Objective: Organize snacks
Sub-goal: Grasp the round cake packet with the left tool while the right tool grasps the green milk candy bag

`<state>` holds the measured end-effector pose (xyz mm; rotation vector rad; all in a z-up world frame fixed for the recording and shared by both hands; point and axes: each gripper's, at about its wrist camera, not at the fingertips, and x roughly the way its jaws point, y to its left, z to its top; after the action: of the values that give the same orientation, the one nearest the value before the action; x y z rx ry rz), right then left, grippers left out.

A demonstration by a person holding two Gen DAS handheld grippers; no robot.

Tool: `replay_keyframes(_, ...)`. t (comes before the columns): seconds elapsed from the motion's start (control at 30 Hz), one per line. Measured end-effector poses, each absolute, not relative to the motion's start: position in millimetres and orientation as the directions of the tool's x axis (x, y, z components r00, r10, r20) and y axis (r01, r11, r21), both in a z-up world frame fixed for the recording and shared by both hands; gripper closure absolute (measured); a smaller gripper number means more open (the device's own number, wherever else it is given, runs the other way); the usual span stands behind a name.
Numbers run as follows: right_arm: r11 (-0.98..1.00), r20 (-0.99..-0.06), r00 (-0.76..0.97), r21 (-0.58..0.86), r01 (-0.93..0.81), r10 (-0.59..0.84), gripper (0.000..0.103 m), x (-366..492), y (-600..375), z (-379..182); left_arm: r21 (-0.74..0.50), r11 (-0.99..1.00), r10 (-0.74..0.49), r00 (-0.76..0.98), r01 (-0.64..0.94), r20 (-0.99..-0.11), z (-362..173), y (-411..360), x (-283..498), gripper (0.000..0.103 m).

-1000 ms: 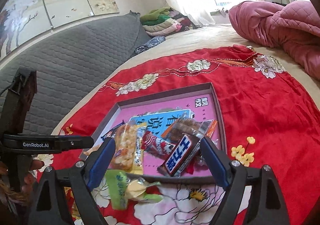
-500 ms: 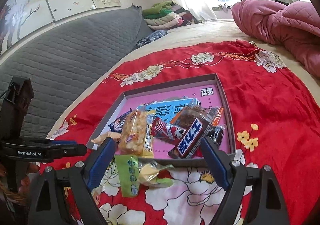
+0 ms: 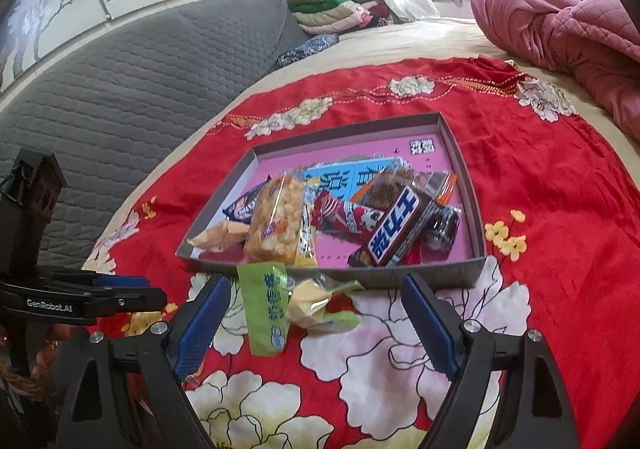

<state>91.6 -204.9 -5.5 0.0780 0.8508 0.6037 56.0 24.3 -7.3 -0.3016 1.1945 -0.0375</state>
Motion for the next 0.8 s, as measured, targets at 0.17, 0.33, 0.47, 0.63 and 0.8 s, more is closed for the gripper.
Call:
replay_keyframes(0.17, 0.830, -0.702, 0.482, 0.294, -0.474, 0.524, 0.016, 89, -202, -11, -0.263, 0.957, -0.209, 0.343, -0.119, -0.916, -13, 19, 47, 0.044)
replay_keyframes(0.33, 0.827, -0.717, 0.464, 0.289, -0.481, 0.520, 0.016, 89, -198, -15, -0.284, 0.948, -0.233, 0.296, -0.142, -0.926, -28, 18, 41, 0.044)
replay_keyframes(0.47, 0.822, -0.728, 0.443, 0.297, -0.485, 0.524, 0.016, 89, -195, -20, -0.286, 0.945, -0.238, 0.266, -0.159, -0.934, -40, 15, 38, 0.044)
replay_keyframes(0.63, 0.817, -0.744, 0.402, 0.328, -0.475, 0.533, 0.016, 94, -194, -32, -0.286, 0.943, -0.241, 0.246, -0.168, -0.939, -50, 9, 38, 0.044)
replay_keyframes(0.8, 0.808, -0.749, 0.379, 0.346, -0.477, 0.544, 0.016, 102, -190, -41, -0.280, 0.945, -0.236, 0.238, -0.172, -0.942, -56, 6, 38, 0.044)
